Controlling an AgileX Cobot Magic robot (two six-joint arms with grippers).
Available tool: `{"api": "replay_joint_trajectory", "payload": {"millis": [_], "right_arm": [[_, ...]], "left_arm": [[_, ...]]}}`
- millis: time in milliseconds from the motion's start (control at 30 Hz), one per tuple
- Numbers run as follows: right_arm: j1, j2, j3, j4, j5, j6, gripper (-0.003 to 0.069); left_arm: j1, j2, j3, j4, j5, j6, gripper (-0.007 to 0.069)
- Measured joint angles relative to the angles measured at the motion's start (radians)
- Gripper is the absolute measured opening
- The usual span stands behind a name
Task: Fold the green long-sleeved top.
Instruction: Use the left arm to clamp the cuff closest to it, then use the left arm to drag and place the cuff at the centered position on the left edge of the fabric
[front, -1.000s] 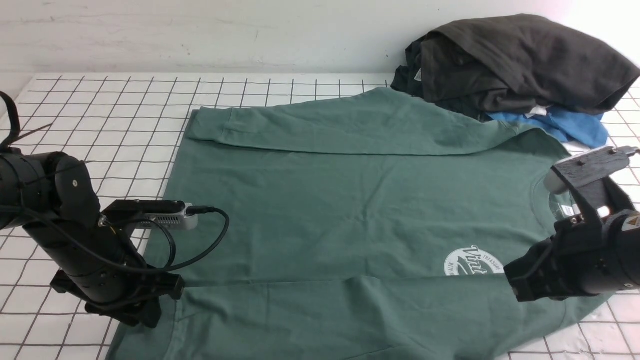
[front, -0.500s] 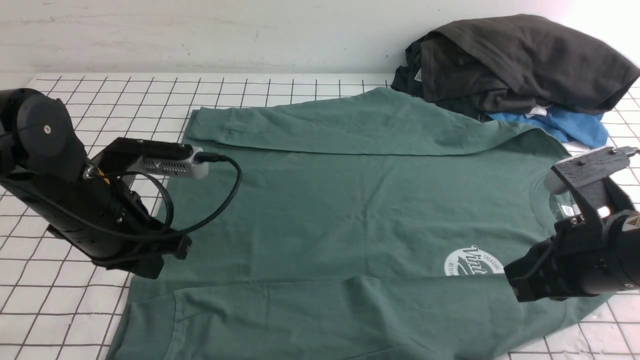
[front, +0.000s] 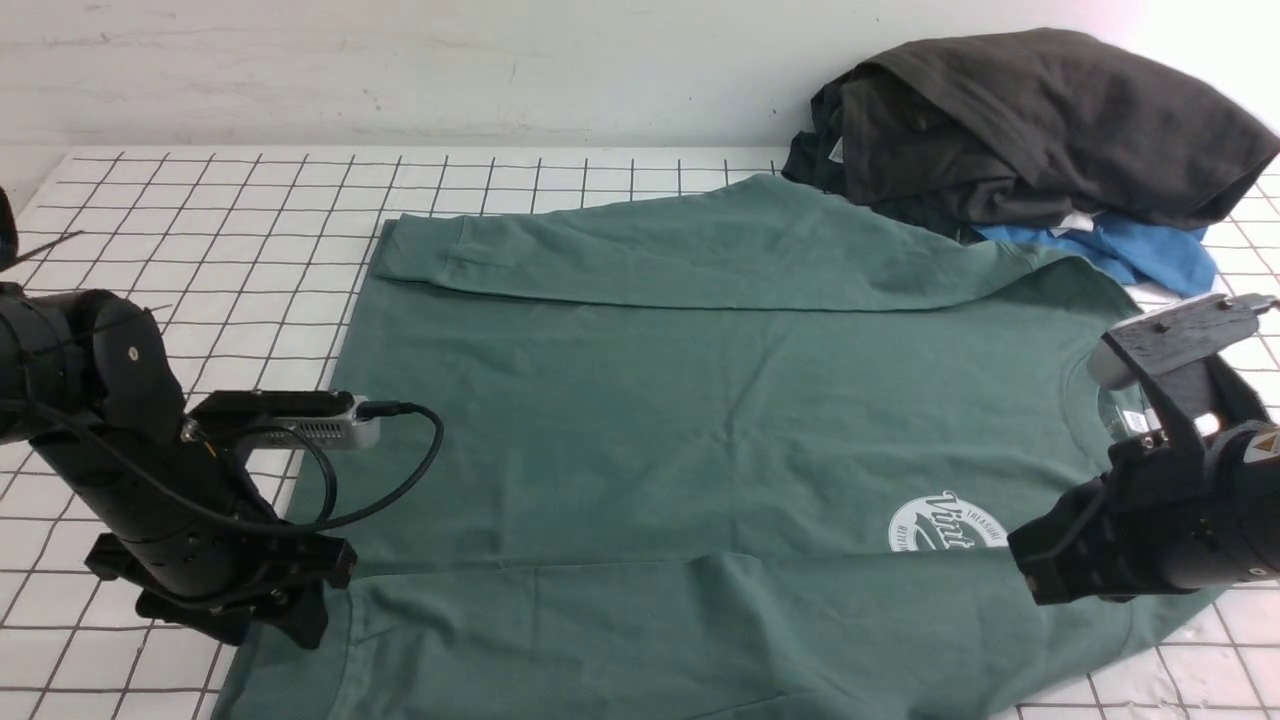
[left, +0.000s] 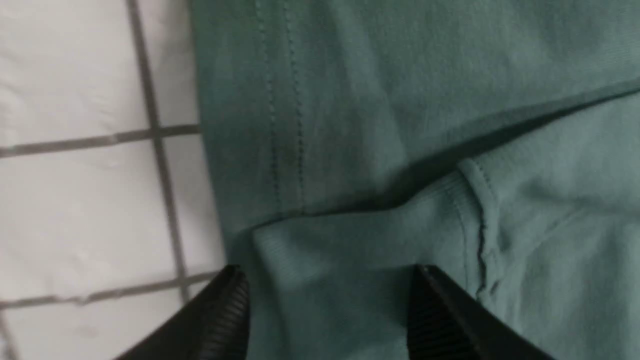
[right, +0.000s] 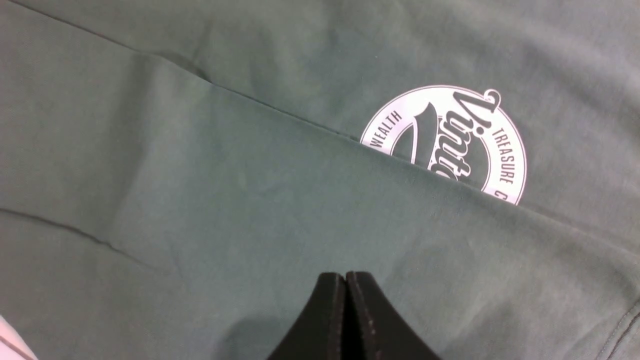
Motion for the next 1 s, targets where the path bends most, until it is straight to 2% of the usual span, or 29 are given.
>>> {"api": "replay_joint_trajectory", "payload": {"millis": [133, 167, 200, 233, 300, 567, 767, 867, 1000], "right_arm": [[0.000, 0.000, 0.000, 0.001, -0.001, 0.000, -0.0010], [0.000, 0.000, 0.000, 0.001, -0.001, 0.000, -0.0010], [0.000, 0.000, 0.000, 0.001, -0.001, 0.000, -0.0010], [0.000, 0.000, 0.000, 0.001, -0.002, 0.000, -0.0010], [0.000, 0.000, 0.000, 0.002, -0.002, 0.000, -0.0010], [0.000, 0.000, 0.000, 0.002, -0.002, 0.000, -0.0010], [0.000, 0.000, 0.000, 0.002, -0.002, 0.000, -0.0010], [0.000, 0.000, 0.000, 0.002, -0.005, 0.000, -0.0010], [0.000, 0.000, -0.001, -0.002, -0.009, 0.000, -0.0010]], "left_arm": [[0.001, 0.016, -0.003, 0.000, -0.010, 0.001, 0.0251], [0.000, 0.016, -0.003, 0.000, -0.012, 0.001, 0.0191], [0.000, 0.016, -0.003, 0.000, -0.012, 0.001, 0.0181], [0.000, 0.014, -0.003, -0.001, -0.016, 0.001, 0.0100], [0.000, 0.002, -0.002, -0.008, -0.019, 0.002, 0.0034], [0.000, -0.096, -0.001, -0.016, -0.018, 0.003, 0.0022], [-0.023, -0.115, -0.017, -0.013, -0.001, 0.049, 0.0017], [-0.061, -0.127, -0.064, -0.012, 0.019, 0.078, 0.0015], [-0.159, -0.149, -0.316, -0.012, 0.054, 0.103, 0.0015]]}}
